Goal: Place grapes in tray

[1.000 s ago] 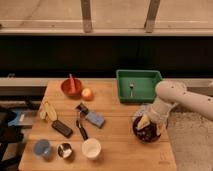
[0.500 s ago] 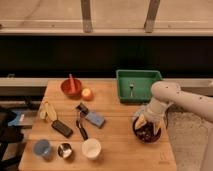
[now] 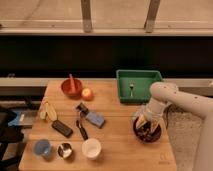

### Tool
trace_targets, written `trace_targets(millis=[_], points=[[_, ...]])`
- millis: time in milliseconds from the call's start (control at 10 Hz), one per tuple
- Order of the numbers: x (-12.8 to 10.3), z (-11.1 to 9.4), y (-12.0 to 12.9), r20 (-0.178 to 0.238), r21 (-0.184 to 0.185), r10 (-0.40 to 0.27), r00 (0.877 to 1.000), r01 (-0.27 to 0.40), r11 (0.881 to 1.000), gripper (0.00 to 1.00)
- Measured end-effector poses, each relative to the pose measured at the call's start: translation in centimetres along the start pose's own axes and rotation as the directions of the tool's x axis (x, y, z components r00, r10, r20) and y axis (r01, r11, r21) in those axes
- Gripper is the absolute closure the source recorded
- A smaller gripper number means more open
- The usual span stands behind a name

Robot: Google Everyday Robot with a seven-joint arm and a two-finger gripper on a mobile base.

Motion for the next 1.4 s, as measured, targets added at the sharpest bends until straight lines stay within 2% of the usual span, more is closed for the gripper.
trace_targets(millis=[300, 400, 500, 800, 1000, 1100, 1200, 1300, 1400], points=[[-0.1, -0.2, -0.1, 0.006, -0.003, -0.001, 1.0, 0.001, 1.0, 0.95], [-0.1, -0.5, -0.2, 0.015, -0.002, -0.001, 1.0, 0.001, 1.0, 0.99], [0.0, -1.2, -0.3, 0.032, 0.001, -0.001, 0.999, 0.001, 1.0, 1.0], [-0.3, -5.1, 0.0, 0.12, 0.028, -0.012, 0.993, 0.009, 1.0, 1.0], [-0.8, -8.7, 0.4, 0.202, 0.044, -0.018, 0.979, 0.009, 0.999, 1.0], [-1.2, -10.9, 0.6, 0.249, 0.05, -0.02, 0.968, 0.008, 0.999, 1.0], [-1.7, -13.0, 0.9, 0.294, 0.051, -0.019, 0.956, 0.005, 0.999, 1.0], [-2.7, -15.6, 0.9, 0.348, 0.052, -0.014, 0.938, -0.004, 0.999, 1.0], [-3.7, -17.3, 1.0, 0.381, 0.05, -0.009, 0.925, -0.011, 0.999, 1.0]])
